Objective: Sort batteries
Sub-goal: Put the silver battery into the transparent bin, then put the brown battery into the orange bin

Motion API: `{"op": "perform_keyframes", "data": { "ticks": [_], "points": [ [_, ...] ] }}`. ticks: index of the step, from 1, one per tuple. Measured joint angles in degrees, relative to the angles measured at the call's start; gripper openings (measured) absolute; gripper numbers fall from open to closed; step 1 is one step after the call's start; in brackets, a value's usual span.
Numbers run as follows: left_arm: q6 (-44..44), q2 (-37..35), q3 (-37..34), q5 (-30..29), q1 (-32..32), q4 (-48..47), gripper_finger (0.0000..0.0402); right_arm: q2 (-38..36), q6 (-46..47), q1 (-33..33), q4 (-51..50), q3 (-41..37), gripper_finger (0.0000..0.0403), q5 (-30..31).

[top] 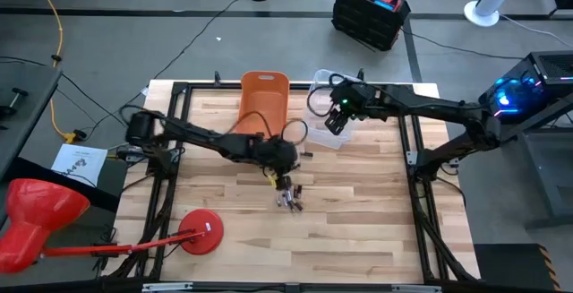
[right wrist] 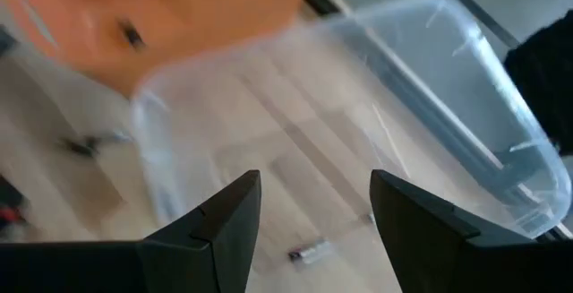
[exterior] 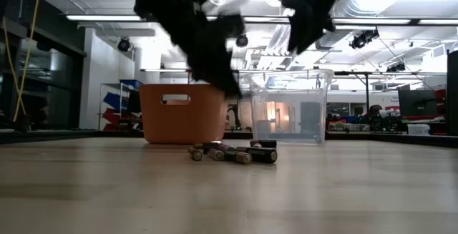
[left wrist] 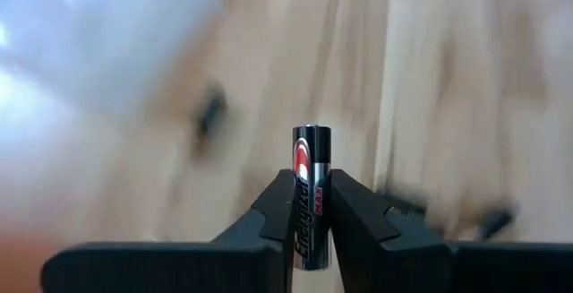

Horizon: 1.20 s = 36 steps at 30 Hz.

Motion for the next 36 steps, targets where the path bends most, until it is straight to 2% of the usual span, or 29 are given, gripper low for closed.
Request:
{"op": "perform_keyframes", "data": {
  "ticks": [3, 7, 11, 15, 20, 25, 28, 32, 34, 36],
  "points": [
    [4.0, -4.9, 0.0, -2.6, 1.5, 8.2, 0.004, -2.6, 1.6, -0.1, 0.7, 2.2, 0.0206, 0.1],
    [8.6, -7.3, 0.5, -3.9, 5.0, 19.5, 0.0037, -5.0, 1.7, -0.2, 1.9, 4.8, 0.0206, 1.4],
    [9.9, -4.6, 3.0, -3.8, 10.1, 19.7, 0.0046, -6.0, 1.6, -0.2, 2.6, 6.9, 0.0206, 3.4],
    [9.6, 0.2, 6.2, -1.0, 13.3, 19.5, 0.007, -6.0, 1.5, -0.2, 2.6, 7.9, 0.0206, 4.1],
    [7.8, 2.9, 10.2, -0.2, 13.2, 17.6, 0.0119, -6.0, 1.6, 0.0, 2.1, 7.9, 0.0206, 3.9],
    [7.1, 0.1, 12.9, 0.8, 11.7, 12.4, 0.0156, -6.0, 1.6, 0.0, 1.1, 7.9, 0.0206, 3.3],
    [5.9, -4.3, 13.8, 6.5, 11.6, 3.7, 0.0164, -6.0, 1.3, -0.1, 1.3, 7.9, 0.0206, -1.1],
    [2.6, -11.0, 13.4, 16.0, 11.3, -9.5, 0.0163, -5.8, -0.2, 1.4, 4.8, 6.6, 0.0206, -12.4],
    [2.5, -14.4, 11.7, 16.9, 10.2, -14.8, 0.0159, -5.6, -0.4, 3.1, 7.3, 4.7, 0.0206, -16.4],
    [1.8, -18.2, 8.3, 16.9, 8.5, -15.6, 0.0154, -5.0, -0.5, 5.3, 9.9, 2.2, 0.0206, -19.9]
  ]
}}
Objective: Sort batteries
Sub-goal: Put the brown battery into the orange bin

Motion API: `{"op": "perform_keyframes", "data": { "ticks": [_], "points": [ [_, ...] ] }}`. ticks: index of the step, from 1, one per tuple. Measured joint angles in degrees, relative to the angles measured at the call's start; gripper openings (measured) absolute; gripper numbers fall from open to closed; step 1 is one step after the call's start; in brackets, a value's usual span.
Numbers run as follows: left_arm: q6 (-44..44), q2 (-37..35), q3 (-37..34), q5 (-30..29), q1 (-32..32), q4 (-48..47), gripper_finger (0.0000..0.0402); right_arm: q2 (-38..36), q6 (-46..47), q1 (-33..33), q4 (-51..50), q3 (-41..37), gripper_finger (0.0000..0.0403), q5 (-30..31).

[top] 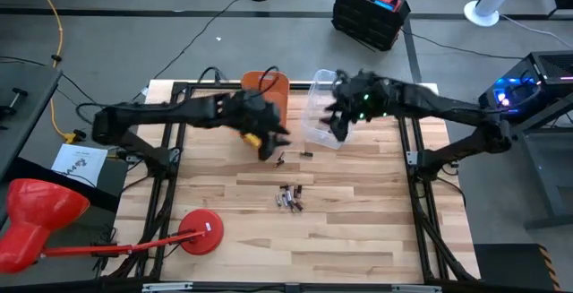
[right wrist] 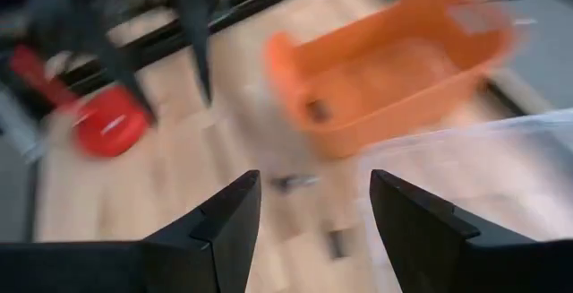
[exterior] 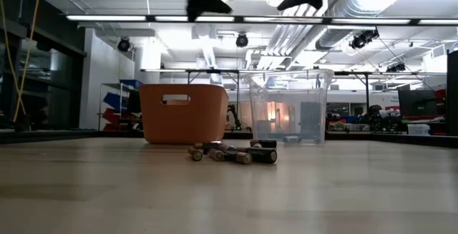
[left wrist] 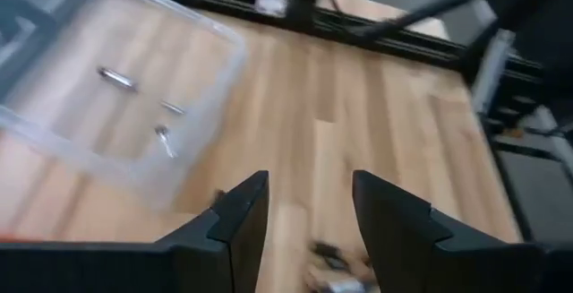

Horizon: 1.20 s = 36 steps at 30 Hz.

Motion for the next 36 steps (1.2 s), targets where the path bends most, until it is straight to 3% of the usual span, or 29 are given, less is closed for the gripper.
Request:
{"op": "perform_keyframes", "data": {
  "ticks": [6, 11, 15, 24, 31, 36],
  "points": [
    [-11.2, -9.7, -13.4, -5.5, -7.4, 5.9, 0.0144, 2.7, -0.1, 9.7, 6.3, -9.3, 0.0206, -10.1],
    [-24.3, -12.8, -21.9, -14.4, -13.7, 11.6, 0.0142, 8.5, -8.6, 18.9, 12.3, -15.1, 0.0206, -10.8],
    [-31.1, -12.8, -25.1, -17.1, -17.8, 11.8, 0.0142, 15.9, -18.3, 23.5, 19.0, -16.1, 0.0206, -9.8],
    [-26.6, -13.2, -25.6, -19.8, -22.1, 12.3, 0.0142, 33.5, -29.4, 24.8, 15.1, -5.1, 0.0206, 4.8],
    [-23.3, -13.6, -25.6, -18.0, -23.4, 12.7, 0.0142, 43.7, -37.4, 24.5, 2.4, 6.8, 0.0206, 8.1],
    [-23.3, -13.7, -25.6, -17.4, -25.7, 12.8, 0.0142, 47.2, -38.7, 24.0, -7.7, 13.5, 0.0206, 8.8]
  ]
}}
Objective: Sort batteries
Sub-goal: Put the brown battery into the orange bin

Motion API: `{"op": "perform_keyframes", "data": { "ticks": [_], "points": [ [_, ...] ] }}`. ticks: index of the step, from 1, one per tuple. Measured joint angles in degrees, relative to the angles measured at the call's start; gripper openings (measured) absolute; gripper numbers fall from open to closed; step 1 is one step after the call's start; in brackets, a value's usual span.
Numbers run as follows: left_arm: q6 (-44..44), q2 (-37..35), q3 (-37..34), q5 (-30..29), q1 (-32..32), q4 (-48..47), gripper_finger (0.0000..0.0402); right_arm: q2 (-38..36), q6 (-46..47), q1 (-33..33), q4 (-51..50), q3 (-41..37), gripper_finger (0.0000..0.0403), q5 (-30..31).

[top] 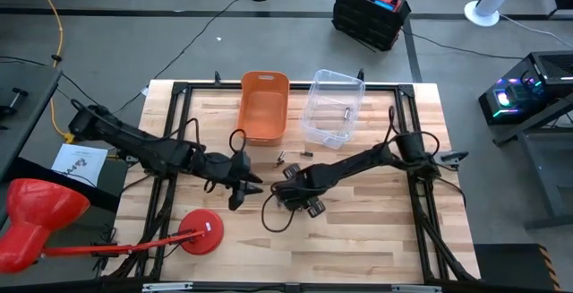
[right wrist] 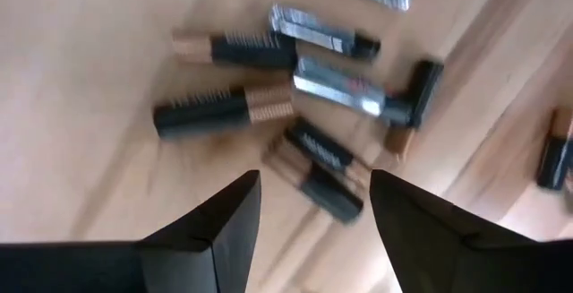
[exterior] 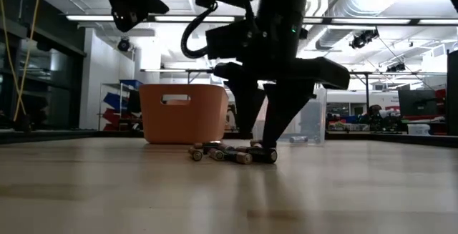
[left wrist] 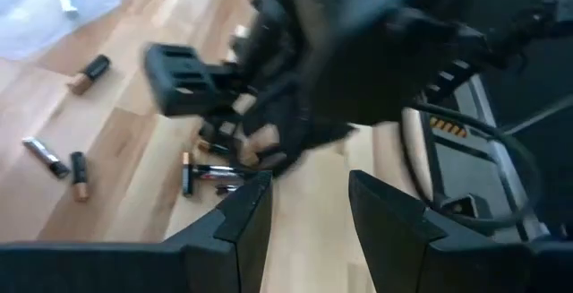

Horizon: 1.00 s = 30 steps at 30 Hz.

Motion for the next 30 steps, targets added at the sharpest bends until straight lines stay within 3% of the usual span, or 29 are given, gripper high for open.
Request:
{"op": "perform_keyframes", "data": {
  "ticks": [4, 18, 22, 27, 30],
  "points": [
    [-0.2, 0.0, 0.0, -1.2, -1.1, 0.0, 0.0142, 0.2, -2.4, -0.9, -2.7, 0.6, 0.0206, -0.1],
    [-3.6, 0.0, 0.0, -9.3, -1.3, 0.8, 0.0142, -0.3, -5.6, -1.0, 3.1, -4.4, 0.0199, -2.7],
    [-3.5, 0.0, 0.0, -11.9, -1.2, 0.9, 0.0142, -0.1, -4.7, -1.0, 3.4, -4.5, 0.0147, -4.1],
    [-4.9, -0.3, 0.4, -12.9, -1.1, 1.5, 0.0142, -0.2, -1.8, -1.8, 2.6, -4.4, 0.0029, -5.1],
    [-5.4, -1.4, 2.4, -13.0, -1.1, 1.9, 0.0142, -2.5, -0.3, -3.0, -0.1, -4.6, 0.0025, -4.3]
  ]
}}
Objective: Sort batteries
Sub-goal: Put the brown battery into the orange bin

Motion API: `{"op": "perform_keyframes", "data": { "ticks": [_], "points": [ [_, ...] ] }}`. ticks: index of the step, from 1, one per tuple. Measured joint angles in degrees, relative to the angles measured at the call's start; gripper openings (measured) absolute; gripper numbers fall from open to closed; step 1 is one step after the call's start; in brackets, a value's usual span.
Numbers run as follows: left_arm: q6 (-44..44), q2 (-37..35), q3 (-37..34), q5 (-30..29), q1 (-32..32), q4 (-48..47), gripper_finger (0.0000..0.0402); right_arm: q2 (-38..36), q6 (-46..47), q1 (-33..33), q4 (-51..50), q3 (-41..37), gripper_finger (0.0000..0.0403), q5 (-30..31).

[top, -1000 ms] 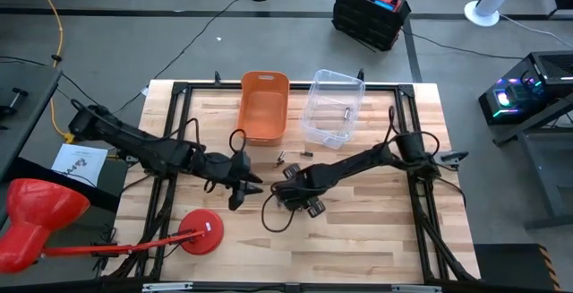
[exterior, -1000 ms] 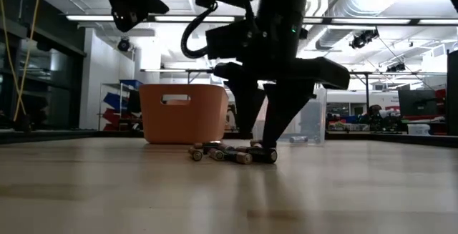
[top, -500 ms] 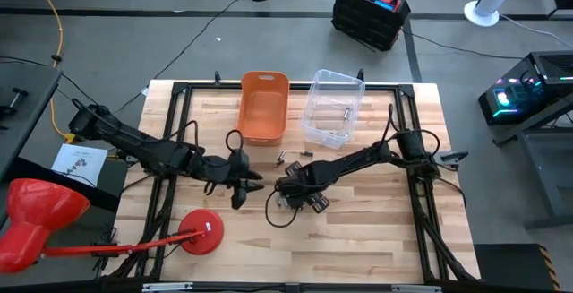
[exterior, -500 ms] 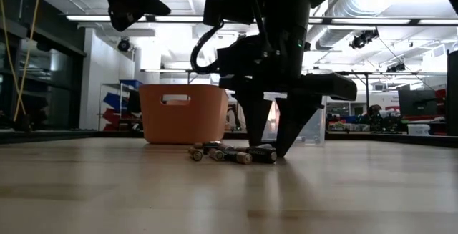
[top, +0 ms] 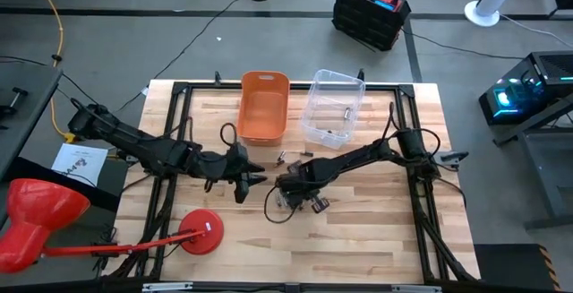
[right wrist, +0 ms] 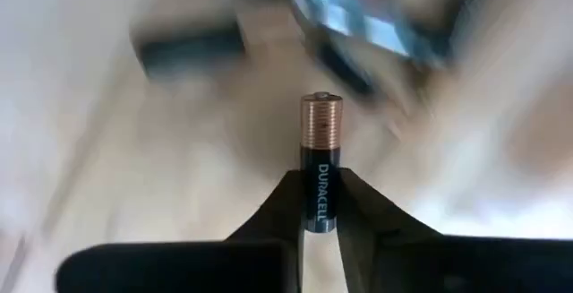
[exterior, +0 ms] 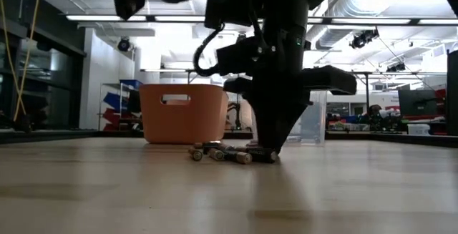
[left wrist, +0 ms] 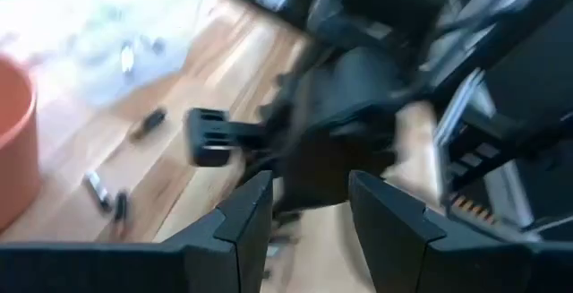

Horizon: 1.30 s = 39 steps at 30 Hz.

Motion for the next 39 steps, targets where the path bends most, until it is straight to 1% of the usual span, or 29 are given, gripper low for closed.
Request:
{"op": "perform_keyframes", "data": {
  "ticks": [3, 6, 9, 12, 16, 19, 22, 26, 30, 35, 39],
  "points": [
    [4.8, -1.4, 1.6, -1.7, 0.0, -0.1, 0.0142, -6.4, 1.1, -1.5, -3.0, 0.1, 0.0036, 2.5],
    [9.6, -3.5, 2.7, -5.3, 0.0, -0.3, 0.0142, -13.8, 1.5, -3.3, -4.8, 0.2, 0.0026, 7.0],
    [13.3, -6.2, 3.7, -10.0, 0.0, -0.2, 0.0142, -19.8, 2.9, -6.6, 0.3, 0.1, 0.0019, 8.7],
    [16.4, -9.0, 4.7, -15.7, 0.0, -0.2, 0.0142, -22.9, 5.1, -11.0, 10.0, 0.3, 0.0019, 8.0],
    [18.9, -12.5, 6.0, -21.2, 0.0, 0.3, 0.0142, -20.6, 10.0, -16.1, 22.8, 0.2, 0.0038, 6.2],
    [20.5, -14.7, 6.1, -22.3, 0.0, 1.4, 0.0142, -17.1, 13.5, -18.7, 31.3, 0.2, 0.0046, 4.8],
    [20.7, -16.0, 6.1, -22.5, 0.0, 2.2, 0.0142, -13.4, 18.9, -20.6, 36.4, 0.2, 0.0048, 4.2],
    [19.8, -16.3, 6.1, -22.5, 0.0, 2.0, 0.0142, -11.6, 24.6, -21.7, 36.9, 0.1, 0.0054, 2.6],
    [19.9, -15.5, 6.1, -22.5, 0.0, 1.9, 0.0142, -11.9, 27.0, -21.5, 37.4, 0.1, 0.0071, 2.6],
    [20.4, -14.4, 6.1, -22.5, 0.0, 1.9, 0.0142, -12.7, 31.9, -21.5, 37.5, 0.1, 0.012, 3.0],
    [20.4, -13.8, 6.1, -22.4, 0.0, 1.4, 0.0142, -12.6, 31.9, -21.5, 37.4, 0.5, 0.0162, 3.5]
  ]
}}
